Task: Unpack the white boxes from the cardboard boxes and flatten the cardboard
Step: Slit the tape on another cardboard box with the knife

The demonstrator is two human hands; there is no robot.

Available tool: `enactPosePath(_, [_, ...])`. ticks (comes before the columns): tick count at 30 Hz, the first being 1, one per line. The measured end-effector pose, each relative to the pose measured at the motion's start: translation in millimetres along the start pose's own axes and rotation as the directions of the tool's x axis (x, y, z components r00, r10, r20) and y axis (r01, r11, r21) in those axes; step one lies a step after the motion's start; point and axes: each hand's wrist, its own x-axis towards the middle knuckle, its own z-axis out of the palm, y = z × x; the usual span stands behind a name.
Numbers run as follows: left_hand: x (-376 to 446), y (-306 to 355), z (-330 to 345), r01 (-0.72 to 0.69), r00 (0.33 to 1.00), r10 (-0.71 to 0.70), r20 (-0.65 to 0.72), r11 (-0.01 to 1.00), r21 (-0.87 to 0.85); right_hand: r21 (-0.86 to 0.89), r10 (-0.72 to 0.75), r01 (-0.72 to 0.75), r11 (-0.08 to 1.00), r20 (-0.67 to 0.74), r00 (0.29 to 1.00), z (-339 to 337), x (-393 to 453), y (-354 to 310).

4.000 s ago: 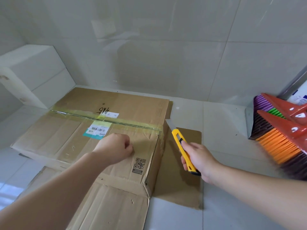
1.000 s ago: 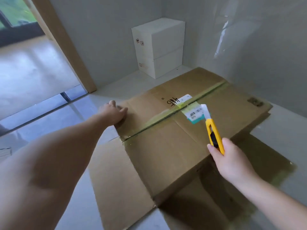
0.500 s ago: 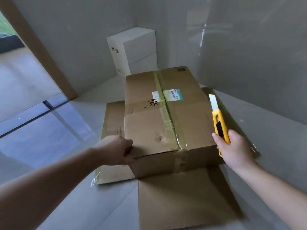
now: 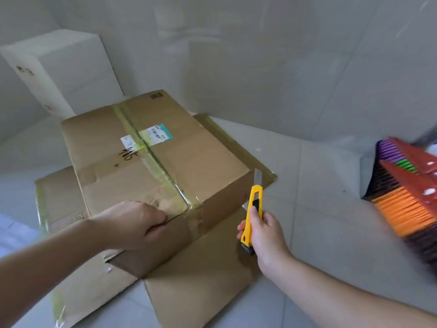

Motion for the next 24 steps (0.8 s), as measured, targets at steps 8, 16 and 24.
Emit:
enactPosePath(8, [0,2,-5,-0.087,0.995,0.091,-0.033,0.992,0.095,-0.038,0.075,-0.074,0.997,0.042,0.996,14,-13,10])
enactPosePath(16, [2,9,-7,-0.136,0.991,0.137,-0.005,0.990,0.038,-0.063,0.049,-0.044,0.997,0.084,0.995,19,-16,13])
enactPosePath(24, [13,16,-4,-0.105,0.994,0.105,-0.006,0.994,0.023,-0.065,0.077,-0.069,0.995,0.117,0.990,20,-20,13])
